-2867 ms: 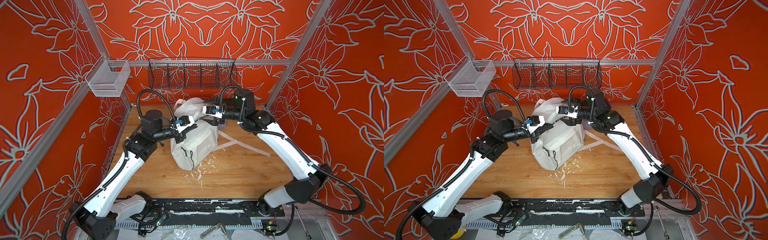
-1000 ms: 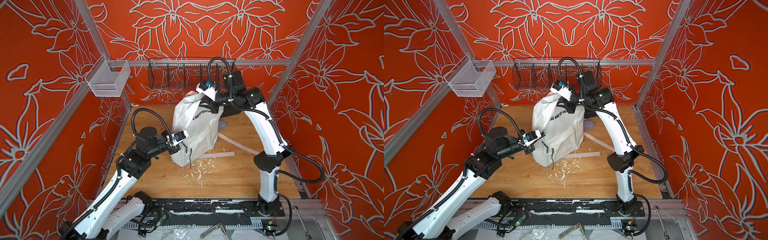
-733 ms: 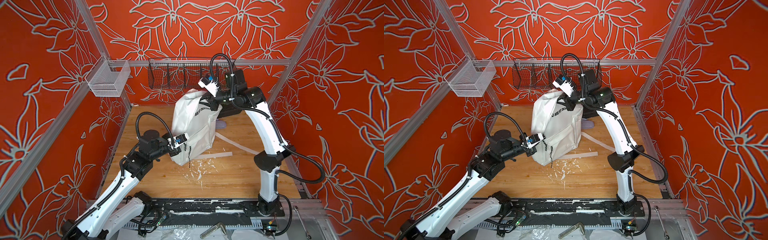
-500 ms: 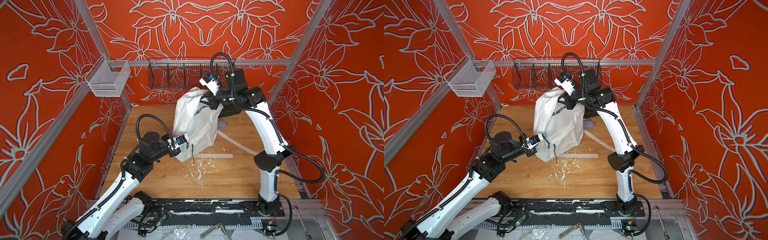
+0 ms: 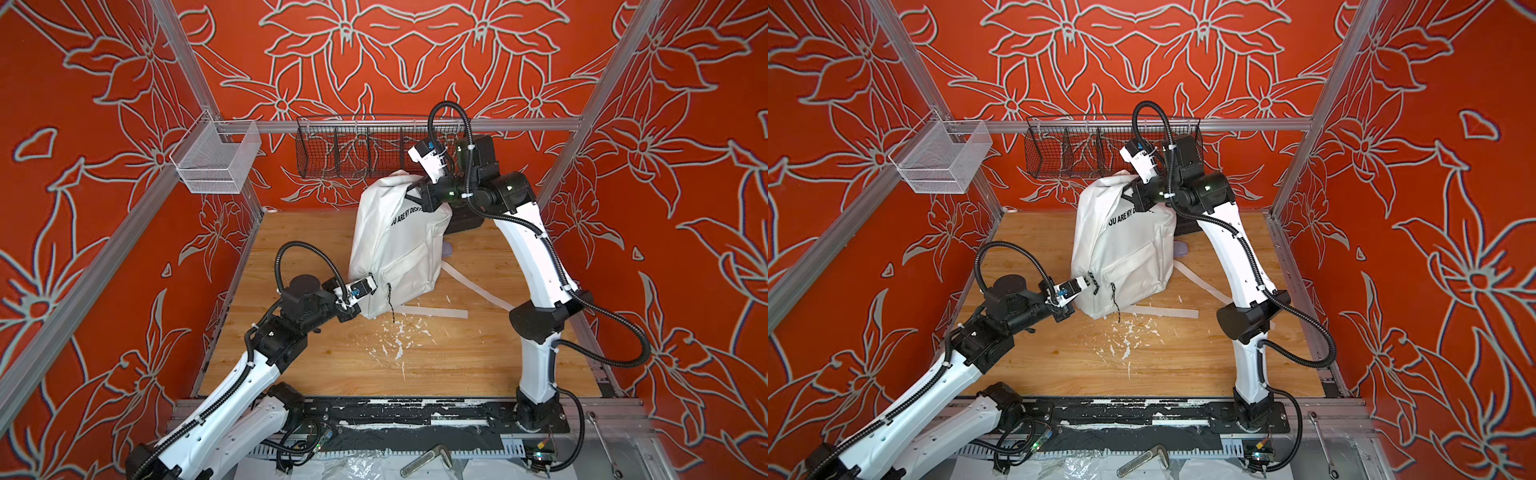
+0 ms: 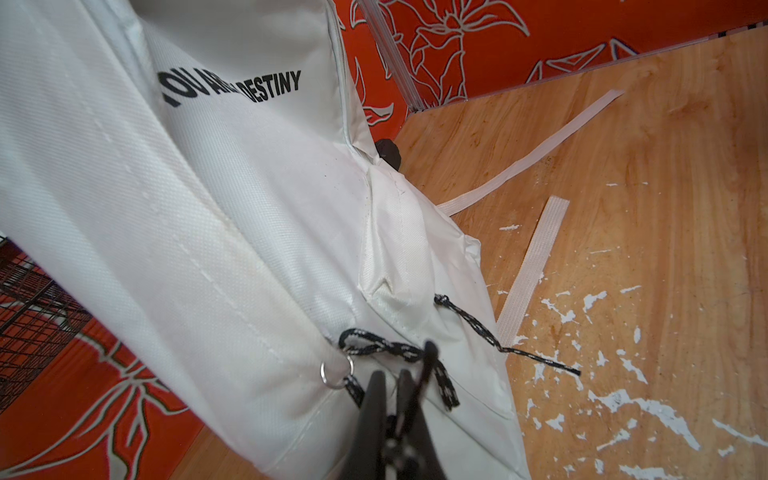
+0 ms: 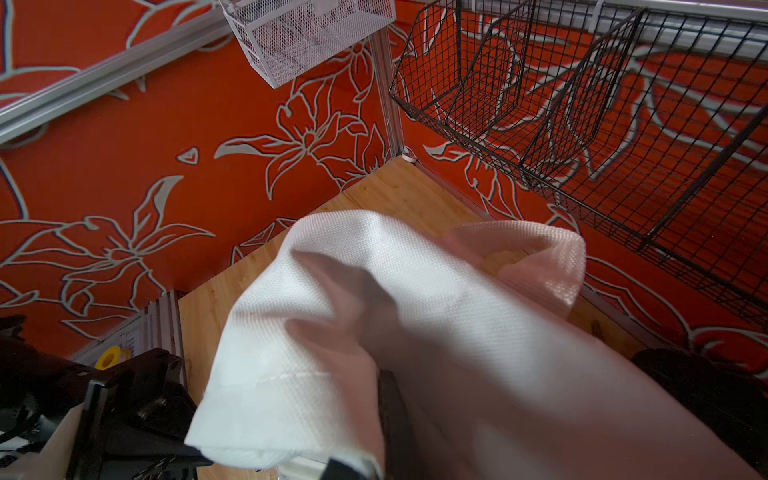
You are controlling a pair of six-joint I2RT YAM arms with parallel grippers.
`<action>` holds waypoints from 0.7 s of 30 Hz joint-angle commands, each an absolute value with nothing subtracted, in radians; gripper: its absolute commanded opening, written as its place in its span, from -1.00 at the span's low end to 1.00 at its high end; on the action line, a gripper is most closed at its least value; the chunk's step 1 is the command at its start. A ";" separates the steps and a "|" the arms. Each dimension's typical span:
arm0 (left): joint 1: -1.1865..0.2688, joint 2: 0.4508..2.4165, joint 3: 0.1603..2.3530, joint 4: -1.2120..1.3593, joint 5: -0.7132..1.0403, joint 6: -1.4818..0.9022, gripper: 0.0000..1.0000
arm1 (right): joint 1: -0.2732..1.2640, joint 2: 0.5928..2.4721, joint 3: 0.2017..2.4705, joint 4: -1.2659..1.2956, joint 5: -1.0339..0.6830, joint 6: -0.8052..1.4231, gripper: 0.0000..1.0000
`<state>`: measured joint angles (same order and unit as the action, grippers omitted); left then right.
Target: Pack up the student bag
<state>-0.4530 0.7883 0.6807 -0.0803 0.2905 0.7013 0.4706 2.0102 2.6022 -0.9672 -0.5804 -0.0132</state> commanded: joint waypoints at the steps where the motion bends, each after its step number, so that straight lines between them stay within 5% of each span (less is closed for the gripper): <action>1: -0.463 0.792 0.629 -0.180 0.295 0.659 -1.00 | 0.439 1.932 2.671 -0.705 -0.557 0.038 -1.00; 6: -0.461 0.788 0.654 -0.169 0.297 0.609 -0.96 | 0.440 1.930 2.668 -0.770 -0.569 -0.023 -1.00; 9: -0.461 0.782 0.680 -0.148 0.296 0.542 -0.07 | 0.449 1.922 2.657 -0.825 -0.615 -0.093 -1.00; 16: -0.460 0.800 0.827 -0.093 0.203 0.493 0.97 | 0.468 1.865 2.500 -0.835 -0.788 -0.215 -1.00; 21: -0.461 0.937 1.016 -0.125 0.188 0.566 0.95 | 0.481 1.874 2.487 -0.881 -0.811 -0.255 -1.00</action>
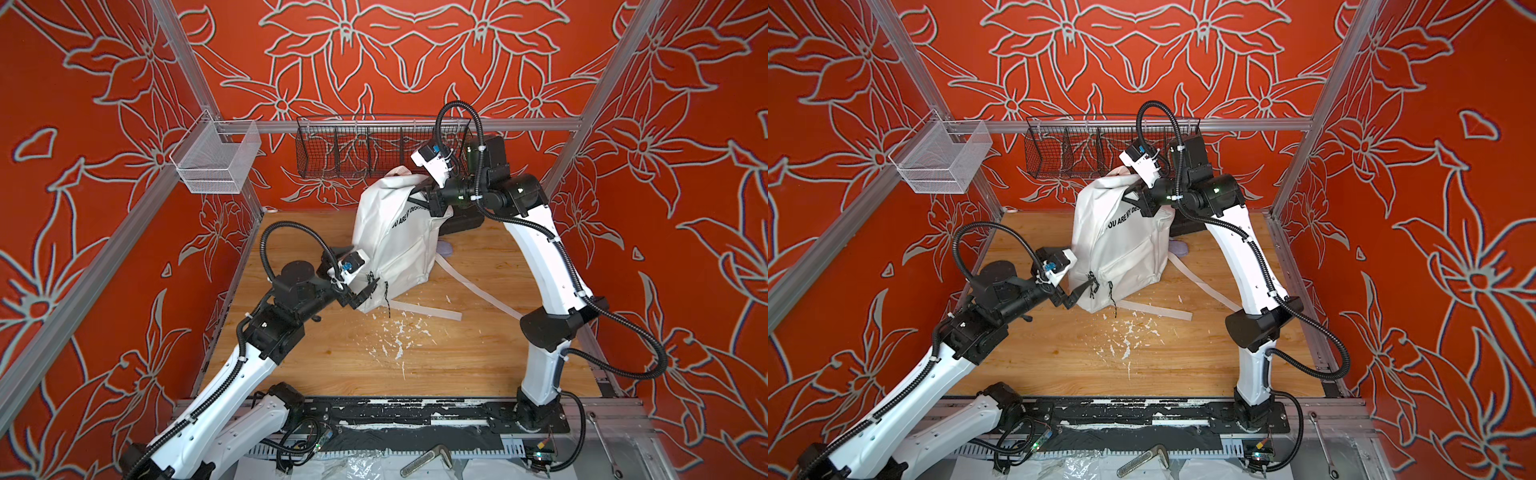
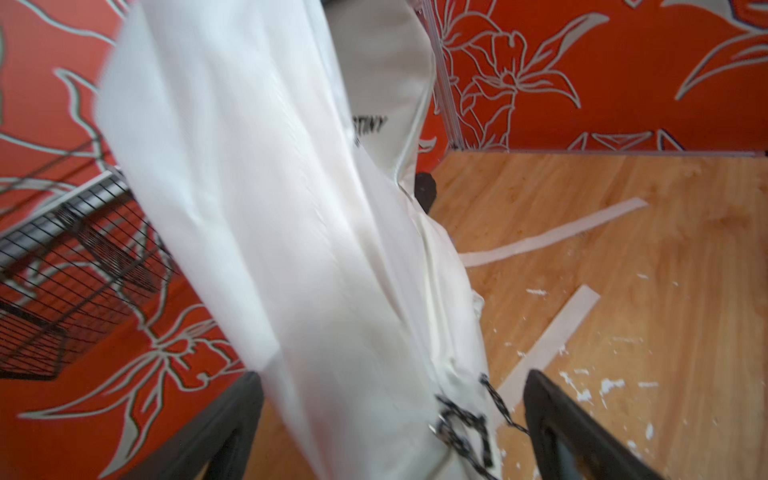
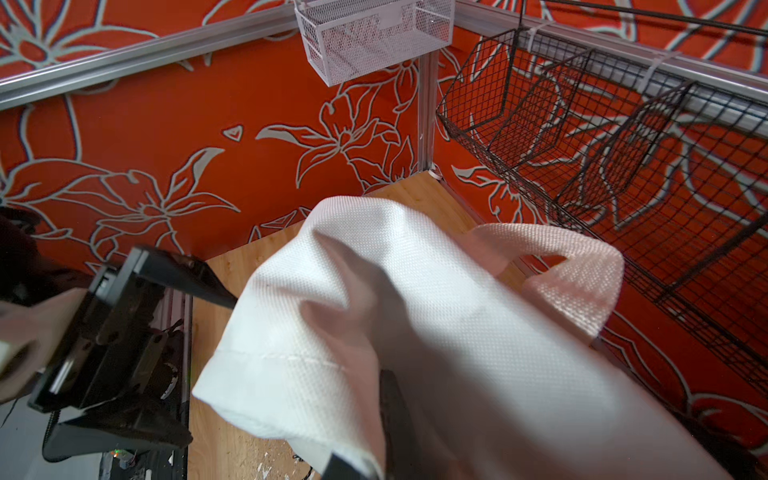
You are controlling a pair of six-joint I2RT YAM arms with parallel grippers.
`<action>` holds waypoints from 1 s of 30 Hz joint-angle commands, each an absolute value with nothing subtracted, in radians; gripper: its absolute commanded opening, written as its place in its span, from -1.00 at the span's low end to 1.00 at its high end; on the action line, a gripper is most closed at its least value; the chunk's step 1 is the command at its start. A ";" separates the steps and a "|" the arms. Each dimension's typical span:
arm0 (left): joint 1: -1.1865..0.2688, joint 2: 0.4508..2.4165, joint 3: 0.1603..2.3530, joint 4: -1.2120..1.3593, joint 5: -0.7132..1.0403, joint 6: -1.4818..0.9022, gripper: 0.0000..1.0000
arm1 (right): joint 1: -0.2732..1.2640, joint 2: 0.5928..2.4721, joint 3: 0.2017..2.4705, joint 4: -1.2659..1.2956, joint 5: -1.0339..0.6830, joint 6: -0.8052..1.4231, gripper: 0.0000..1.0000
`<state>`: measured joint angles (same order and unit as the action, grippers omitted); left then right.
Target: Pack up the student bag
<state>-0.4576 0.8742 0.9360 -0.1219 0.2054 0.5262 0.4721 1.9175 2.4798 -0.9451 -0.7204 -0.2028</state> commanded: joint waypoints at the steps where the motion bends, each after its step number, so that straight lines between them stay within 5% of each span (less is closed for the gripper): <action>1: -0.460 0.975 1.061 -0.139 0.194 0.571 0.95 | 0.481 1.876 2.487 -0.887 -0.810 -0.257 -1.00; 5: -0.460 1.138 1.201 -0.178 0.166 0.508 0.99 | 0.496 1.879 2.484 -0.918 -0.791 -0.289 -1.00; 8: -0.460 1.192 1.247 -0.183 0.193 0.446 0.83 | 0.510 1.879 2.478 -0.979 -0.767 -0.365 -1.00; 13: -0.460 1.195 1.197 -0.097 0.309 0.248 -0.66 | 0.512 1.903 2.477 -1.017 -0.728 -0.394 -0.94; 15: -0.457 1.173 1.146 -0.051 0.263 0.161 -1.00 | 0.511 1.922 2.475 -0.990 -0.718 -0.369 -0.57; 18: -0.430 1.120 1.030 0.047 0.159 0.017 -1.00 | 0.512 1.956 2.475 -0.937 -0.678 -0.326 -0.10; 21: -0.366 1.060 0.890 0.165 0.070 -0.182 -1.00 | 0.511 1.970 2.476 -0.927 -0.590 -0.305 0.13; 30: -0.302 0.922 0.587 0.226 -0.197 -0.445 -1.00 | 0.509 1.835 2.181 -0.836 -0.362 -0.238 0.32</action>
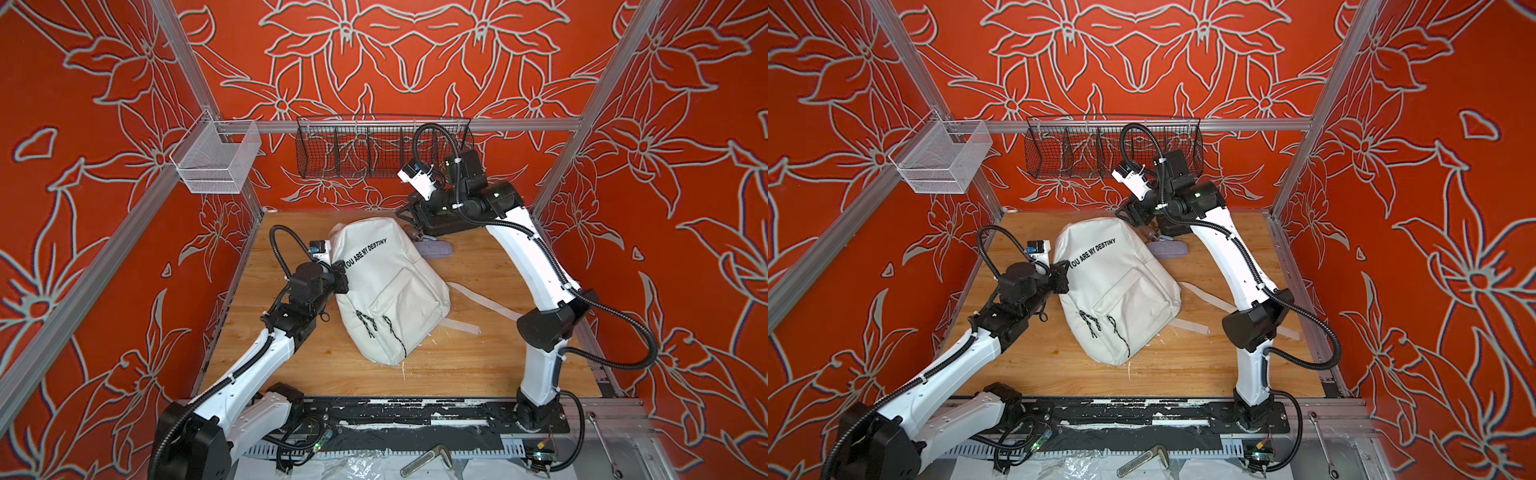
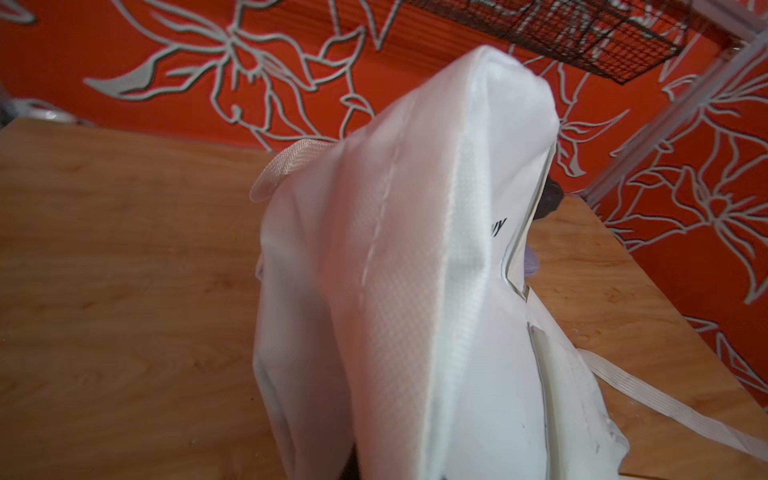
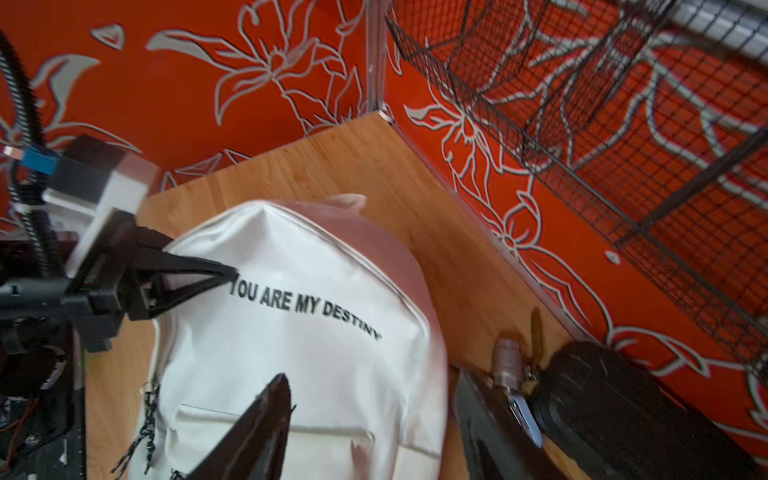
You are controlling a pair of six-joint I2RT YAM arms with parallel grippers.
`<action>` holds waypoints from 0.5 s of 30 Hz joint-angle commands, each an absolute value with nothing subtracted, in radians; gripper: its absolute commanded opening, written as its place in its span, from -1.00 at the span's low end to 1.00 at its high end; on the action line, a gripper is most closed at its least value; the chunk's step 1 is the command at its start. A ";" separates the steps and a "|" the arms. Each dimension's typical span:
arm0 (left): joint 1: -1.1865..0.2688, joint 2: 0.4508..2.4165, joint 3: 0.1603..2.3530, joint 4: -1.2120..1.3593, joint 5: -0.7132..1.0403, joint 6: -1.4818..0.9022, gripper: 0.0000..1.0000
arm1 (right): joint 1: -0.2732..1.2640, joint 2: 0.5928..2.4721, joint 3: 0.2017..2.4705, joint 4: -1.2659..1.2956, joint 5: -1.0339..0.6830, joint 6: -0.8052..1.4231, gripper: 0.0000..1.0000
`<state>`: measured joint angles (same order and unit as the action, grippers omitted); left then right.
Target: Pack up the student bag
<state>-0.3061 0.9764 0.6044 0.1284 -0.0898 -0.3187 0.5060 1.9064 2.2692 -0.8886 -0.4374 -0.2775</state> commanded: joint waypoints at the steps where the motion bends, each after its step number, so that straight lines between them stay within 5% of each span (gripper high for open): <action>1: -0.296 0.916 0.578 0.189 -0.237 -0.482 -1.00 | 0.511 1.803 2.108 -0.801 -0.375 -0.215 0.32; 3: -0.265 0.908 0.583 0.086 -0.277 -0.545 -0.84 | 0.520 1.764 1.974 -0.750 -0.406 -0.183 0.30; 9: -0.200 0.890 0.615 -0.116 -0.257 -0.603 0.81 | 0.585 1.705 1.675 -0.664 -0.403 -0.098 0.26; 15: -0.138 0.935 0.710 -0.381 -0.095 -0.619 0.97 | 0.681 1.738 1.558 -0.675 -0.419 -0.048 0.17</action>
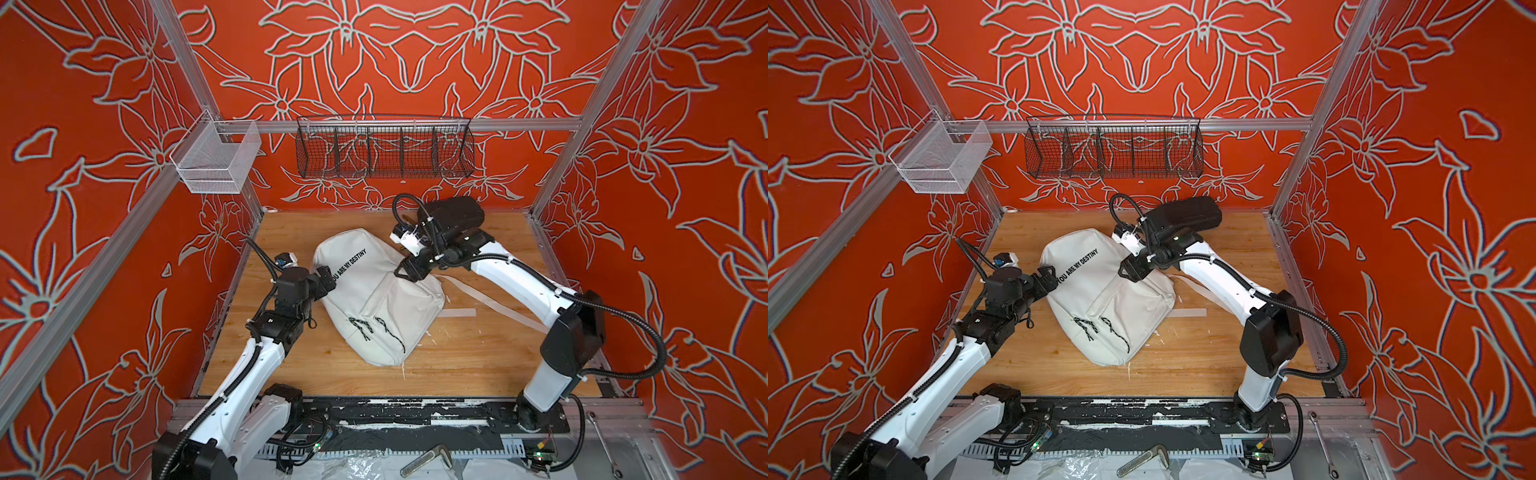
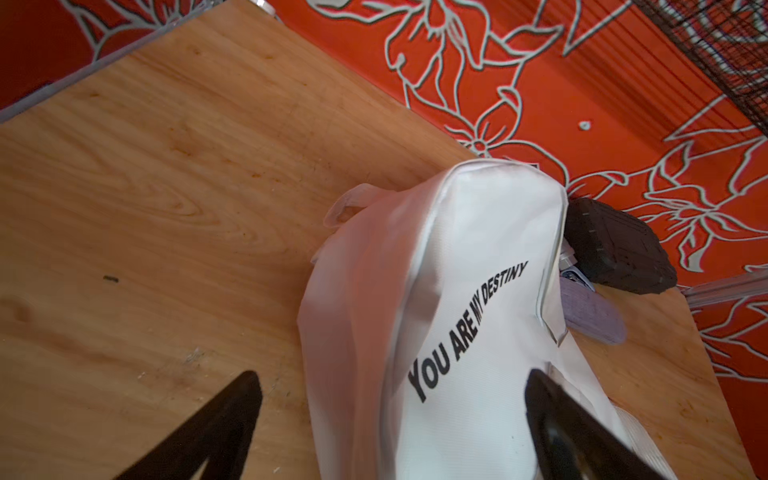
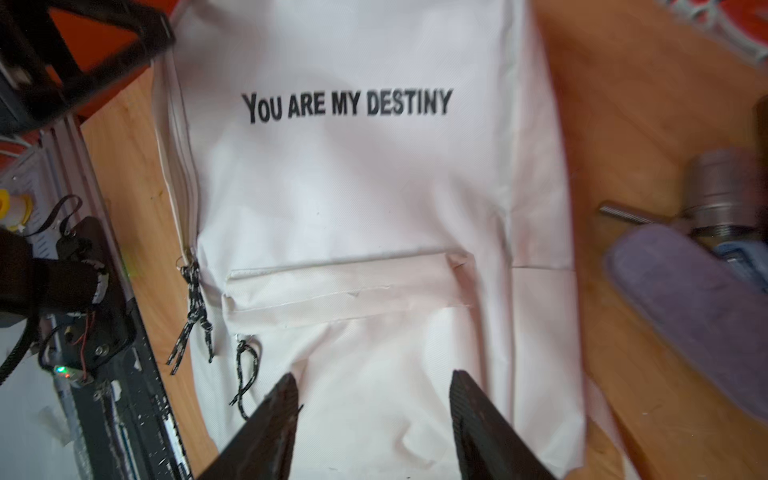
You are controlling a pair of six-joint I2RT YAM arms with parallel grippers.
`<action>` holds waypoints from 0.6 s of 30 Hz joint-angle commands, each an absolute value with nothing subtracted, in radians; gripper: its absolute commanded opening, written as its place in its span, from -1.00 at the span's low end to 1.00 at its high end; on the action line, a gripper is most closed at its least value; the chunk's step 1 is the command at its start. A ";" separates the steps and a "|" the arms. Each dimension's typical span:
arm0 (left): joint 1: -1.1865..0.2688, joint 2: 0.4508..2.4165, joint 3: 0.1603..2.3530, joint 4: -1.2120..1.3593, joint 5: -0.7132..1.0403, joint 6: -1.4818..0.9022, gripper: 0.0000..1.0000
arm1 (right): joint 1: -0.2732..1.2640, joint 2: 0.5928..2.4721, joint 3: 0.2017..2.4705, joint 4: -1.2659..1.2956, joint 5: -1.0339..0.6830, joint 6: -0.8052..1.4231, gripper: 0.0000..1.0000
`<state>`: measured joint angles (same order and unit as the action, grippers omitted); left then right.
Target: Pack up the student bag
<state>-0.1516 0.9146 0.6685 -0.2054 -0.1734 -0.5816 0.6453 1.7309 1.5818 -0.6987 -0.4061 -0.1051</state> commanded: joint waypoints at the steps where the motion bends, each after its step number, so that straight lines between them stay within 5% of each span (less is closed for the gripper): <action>1: -0.138 0.944 0.722 -0.417 -0.063 -0.627 0.96 | 0.693 1.743 1.545 -0.670 -0.437 -0.037 0.15; 9: -0.143 0.970 0.774 -0.665 0.174 -0.686 0.77 | 0.822 1.726 1.372 -0.547 -0.503 0.035 0.05; 18: -0.214 0.924 0.633 -0.600 0.208 -0.814 0.74 | 0.869 1.766 1.262 -0.408 -0.413 0.104 -0.10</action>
